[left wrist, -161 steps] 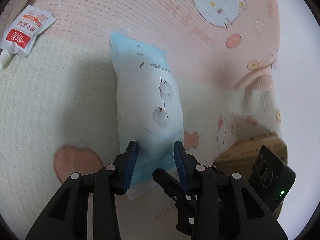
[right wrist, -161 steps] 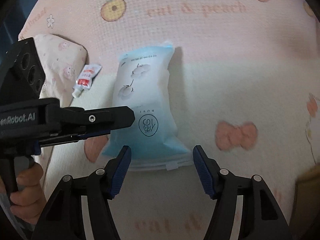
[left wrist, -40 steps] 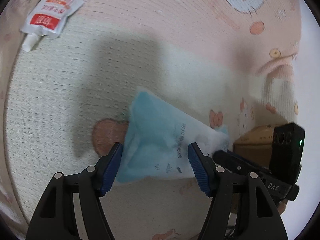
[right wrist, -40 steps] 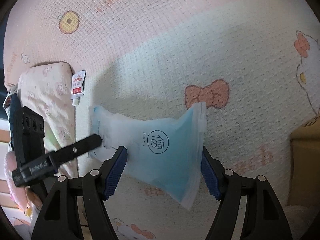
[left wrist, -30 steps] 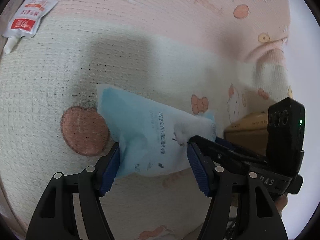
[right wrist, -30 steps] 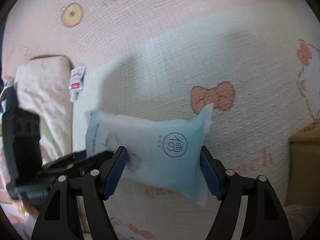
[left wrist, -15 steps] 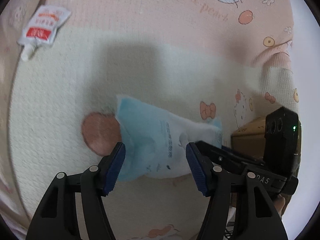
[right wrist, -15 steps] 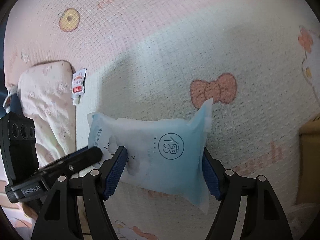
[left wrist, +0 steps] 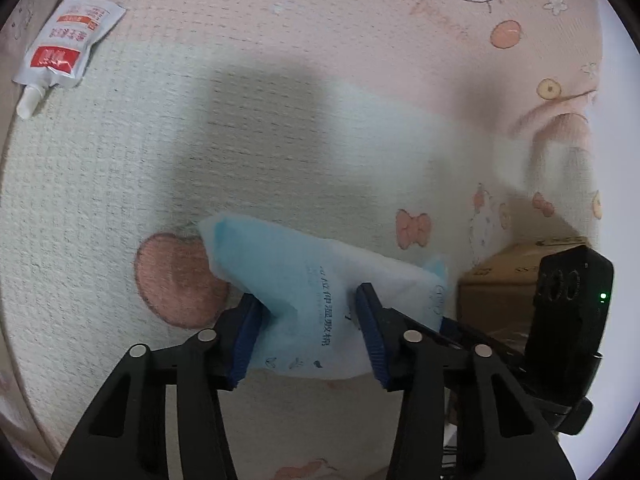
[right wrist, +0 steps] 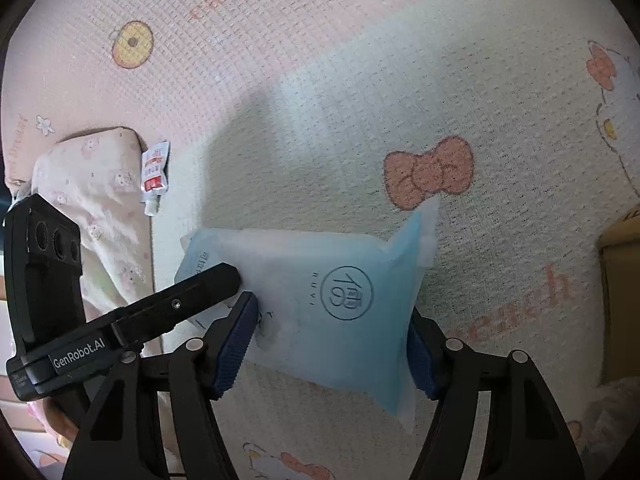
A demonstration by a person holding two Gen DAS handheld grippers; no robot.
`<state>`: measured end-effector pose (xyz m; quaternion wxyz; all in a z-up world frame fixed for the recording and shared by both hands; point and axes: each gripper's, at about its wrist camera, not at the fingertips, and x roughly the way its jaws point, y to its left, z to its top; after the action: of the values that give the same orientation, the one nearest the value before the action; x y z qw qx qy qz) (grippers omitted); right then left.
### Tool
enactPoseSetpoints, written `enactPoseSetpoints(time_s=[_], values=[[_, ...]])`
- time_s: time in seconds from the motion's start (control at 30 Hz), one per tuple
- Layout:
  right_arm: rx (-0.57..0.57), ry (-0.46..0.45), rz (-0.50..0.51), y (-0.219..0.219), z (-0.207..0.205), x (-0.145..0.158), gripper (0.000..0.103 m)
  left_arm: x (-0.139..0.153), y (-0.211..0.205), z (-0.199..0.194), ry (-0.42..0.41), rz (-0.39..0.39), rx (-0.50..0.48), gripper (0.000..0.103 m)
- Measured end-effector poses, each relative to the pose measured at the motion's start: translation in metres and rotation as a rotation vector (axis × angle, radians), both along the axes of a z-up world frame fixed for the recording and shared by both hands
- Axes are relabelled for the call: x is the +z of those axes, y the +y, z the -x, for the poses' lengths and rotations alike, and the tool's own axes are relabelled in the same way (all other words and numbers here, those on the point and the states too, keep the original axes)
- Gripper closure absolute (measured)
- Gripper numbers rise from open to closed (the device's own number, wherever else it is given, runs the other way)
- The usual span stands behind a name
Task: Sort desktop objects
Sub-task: 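Lift the tissue pack off the sheet with both tools, then carry the held tissue pack over the cardboard box with both tools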
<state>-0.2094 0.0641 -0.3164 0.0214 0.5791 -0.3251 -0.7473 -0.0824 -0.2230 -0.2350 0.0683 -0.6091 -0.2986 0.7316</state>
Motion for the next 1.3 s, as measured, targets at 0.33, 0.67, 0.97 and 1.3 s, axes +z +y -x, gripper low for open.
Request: enactPoseSetpoints(time_s=[0.33,0.67,0.97,1.3], values=[[0.071,0.090,-0.073,-0.010,-0.009,0.028,0.038,0.027,0.002,-0.017,0.059,-0.014,-0.013,0.055],[0.033,0.251,-0.149,-0.007,-0.029,0.104,0.039,0.102,0.015,-0.027,0.204,-0.014,-0.036,0.055],[0.013,0.347,-0.319,0.017,-0.070,0.183,0.039,0.168,0.061,-0.019,0.349,-0.088,-0.131,0.054],[-0.181,0.422,-0.431,0.077,-0.132,0.240,0.039,0.240,0.140,-0.001,0.545,-0.117,-0.299,0.054]])
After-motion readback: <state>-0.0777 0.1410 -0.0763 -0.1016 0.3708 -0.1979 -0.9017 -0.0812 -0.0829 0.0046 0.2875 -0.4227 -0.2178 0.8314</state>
